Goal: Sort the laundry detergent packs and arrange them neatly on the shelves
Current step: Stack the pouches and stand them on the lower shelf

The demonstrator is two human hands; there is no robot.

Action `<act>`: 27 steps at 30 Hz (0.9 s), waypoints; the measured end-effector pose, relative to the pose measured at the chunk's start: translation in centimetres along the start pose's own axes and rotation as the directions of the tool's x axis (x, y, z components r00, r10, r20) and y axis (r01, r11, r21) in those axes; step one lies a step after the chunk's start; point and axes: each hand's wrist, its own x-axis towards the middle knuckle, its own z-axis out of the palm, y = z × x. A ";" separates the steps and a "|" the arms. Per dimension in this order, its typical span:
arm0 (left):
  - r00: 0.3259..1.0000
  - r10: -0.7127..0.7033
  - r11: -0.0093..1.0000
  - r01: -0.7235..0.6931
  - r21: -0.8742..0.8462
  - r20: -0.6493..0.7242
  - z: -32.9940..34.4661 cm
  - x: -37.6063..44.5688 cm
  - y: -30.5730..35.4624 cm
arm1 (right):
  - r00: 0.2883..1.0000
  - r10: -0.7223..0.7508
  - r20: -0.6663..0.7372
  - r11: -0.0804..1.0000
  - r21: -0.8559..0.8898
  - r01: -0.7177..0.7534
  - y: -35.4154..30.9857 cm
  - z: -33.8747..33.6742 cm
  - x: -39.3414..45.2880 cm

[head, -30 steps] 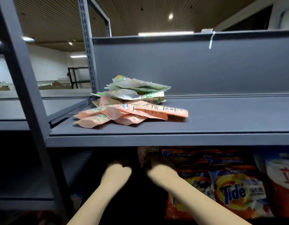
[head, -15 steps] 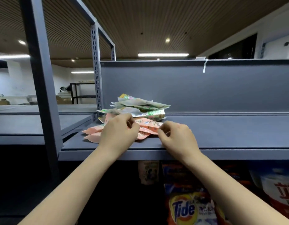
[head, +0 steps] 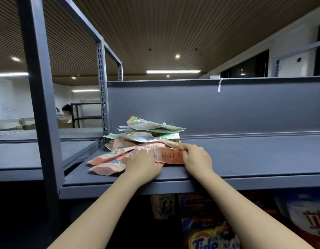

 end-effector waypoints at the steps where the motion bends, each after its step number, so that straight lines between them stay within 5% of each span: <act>1: 1.000 -0.013 1.000 0.013 0.005 -0.005 0.0 0.1 0.1 | 0.994 0.060 -0.088 0.989 0.139 -0.047 0.2 -0.4 -0.3; 4: 0.999 -0.046 0.996 0.045 0.083 0.006 0.4 0.4 1.0 | 0.935 0.219 -0.279 0.892 0.445 -0.076 0.9 -1.5 -0.8; 9: 0.992 -0.123 0.967 0.124 0.222 -0.019 1.3 0.8 2.9 | 0.911 0.369 -0.183 0.639 0.762 -0.105 2.4 -3.2 -1.1; 15: 0.967 -0.132 0.968 0.173 0.180 -0.218 0.4 1.0 2.8 | 0.925 0.354 -0.138 0.593 0.798 -0.108 3.3 -3.4 -1.4; 24: 0.878 -0.250 0.938 0.115 -0.327 -0.409 -1.3 1.4 0.9 | 0.938 0.315 -0.143 0.600 0.796 -0.080 4.0 -3.0 -1.5; 27: 0.900 -0.171 0.951 0.045 -0.305 -0.401 -1.6 1.5 0.6 | 0.943 0.300 -0.146 0.599 0.798 -0.067 4.0 -3.0 -1.5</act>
